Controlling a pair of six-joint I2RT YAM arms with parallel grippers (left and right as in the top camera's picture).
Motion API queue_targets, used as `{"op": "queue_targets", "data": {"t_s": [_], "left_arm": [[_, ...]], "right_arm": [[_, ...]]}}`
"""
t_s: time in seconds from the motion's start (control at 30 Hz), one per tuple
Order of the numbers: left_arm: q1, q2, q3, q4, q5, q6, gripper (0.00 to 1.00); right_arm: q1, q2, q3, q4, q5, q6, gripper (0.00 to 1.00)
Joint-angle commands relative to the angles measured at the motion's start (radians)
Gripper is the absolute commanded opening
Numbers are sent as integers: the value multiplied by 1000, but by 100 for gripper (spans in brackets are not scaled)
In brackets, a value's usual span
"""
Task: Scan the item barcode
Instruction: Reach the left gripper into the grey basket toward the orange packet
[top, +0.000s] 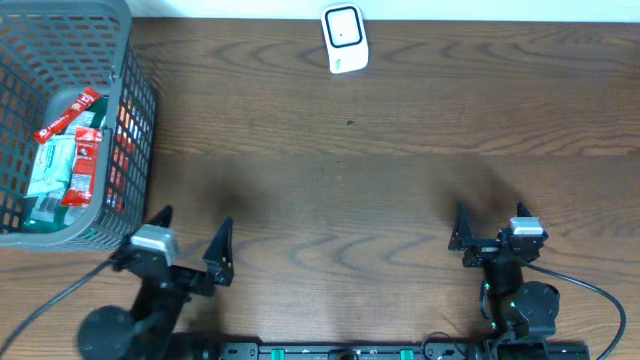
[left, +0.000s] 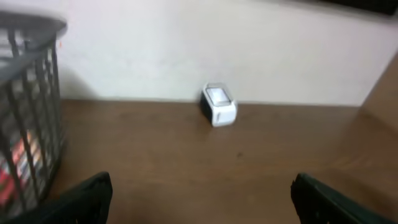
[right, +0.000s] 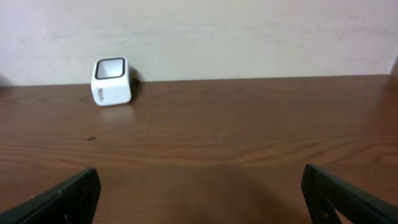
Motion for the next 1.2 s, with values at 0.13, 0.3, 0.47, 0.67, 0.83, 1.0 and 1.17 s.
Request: {"op": "queue_targets", "data": {"t_s": [0.13,0.3,0.47,0.67,0.83,1.0,1.17], "left_arm": [[-2,595,785,-405,65,135,93],[-2,1017,1275,-723,64,207,93],[-2,1358,1603,-907,160,164,93],[14,1486,1603,-832,-56,12,69],[153,1501,1603,-722,-313,-318,64],[293,1530,1598,-731,-368,-368,72],[378,1597,1584,-775,-403,-368,81]], "right_arm": [[-11,0,-1,-3,-5,-13,99],[-11,0,-1,-3,-5,-13,99],[-11,0,-1,-3,-5,-13,99],[-11,0,-1,-3,-5,-13,99],[-11,0,-1,-3,-5,-13,99],[-11,0,-1,-3,-5,-13,99],[-11,0,-1,-3,-5,-13,99]]}}
